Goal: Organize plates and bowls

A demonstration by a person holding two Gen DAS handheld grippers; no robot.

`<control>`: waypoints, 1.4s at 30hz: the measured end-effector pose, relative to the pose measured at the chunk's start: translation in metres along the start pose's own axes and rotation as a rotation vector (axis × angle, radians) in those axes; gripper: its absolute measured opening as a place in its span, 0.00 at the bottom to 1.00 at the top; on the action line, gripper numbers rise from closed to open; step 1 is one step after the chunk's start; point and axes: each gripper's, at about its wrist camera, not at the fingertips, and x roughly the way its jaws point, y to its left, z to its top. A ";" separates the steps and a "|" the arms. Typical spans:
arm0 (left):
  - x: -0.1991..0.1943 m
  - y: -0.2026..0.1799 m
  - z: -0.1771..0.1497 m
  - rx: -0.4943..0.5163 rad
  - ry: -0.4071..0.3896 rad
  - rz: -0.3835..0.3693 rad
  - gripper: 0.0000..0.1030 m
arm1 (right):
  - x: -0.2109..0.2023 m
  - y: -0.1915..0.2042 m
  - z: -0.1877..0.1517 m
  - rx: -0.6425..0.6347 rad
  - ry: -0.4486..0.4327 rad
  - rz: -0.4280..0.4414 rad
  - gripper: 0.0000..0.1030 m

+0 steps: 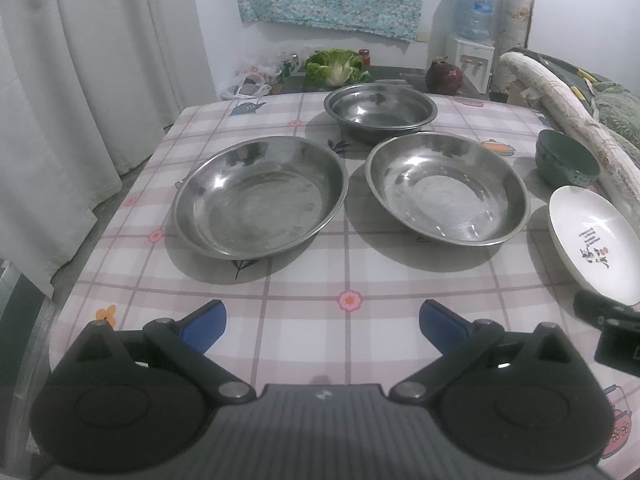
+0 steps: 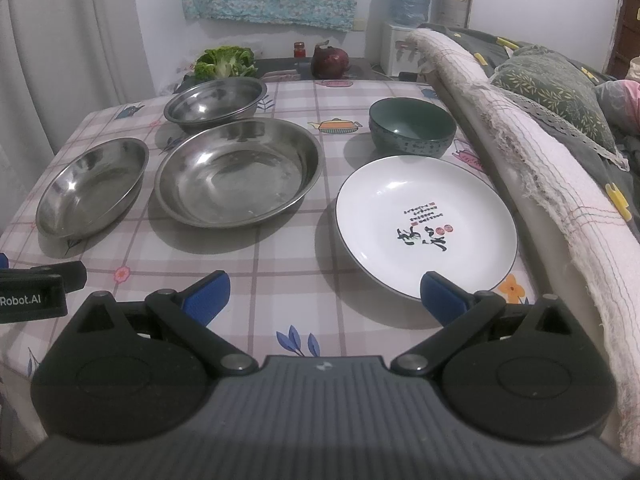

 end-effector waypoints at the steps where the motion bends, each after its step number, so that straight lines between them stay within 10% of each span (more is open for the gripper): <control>1: 0.000 0.000 0.000 0.000 0.000 0.001 1.00 | 0.000 0.000 0.000 0.001 0.000 0.001 0.99; 36: 0.016 0.012 0.004 -0.013 0.028 0.062 1.00 | 0.013 0.005 0.005 -0.018 0.030 0.001 0.99; 42: 0.016 0.034 0.027 -0.030 -0.021 0.039 1.00 | 0.010 0.006 0.025 -0.045 -0.059 0.104 0.99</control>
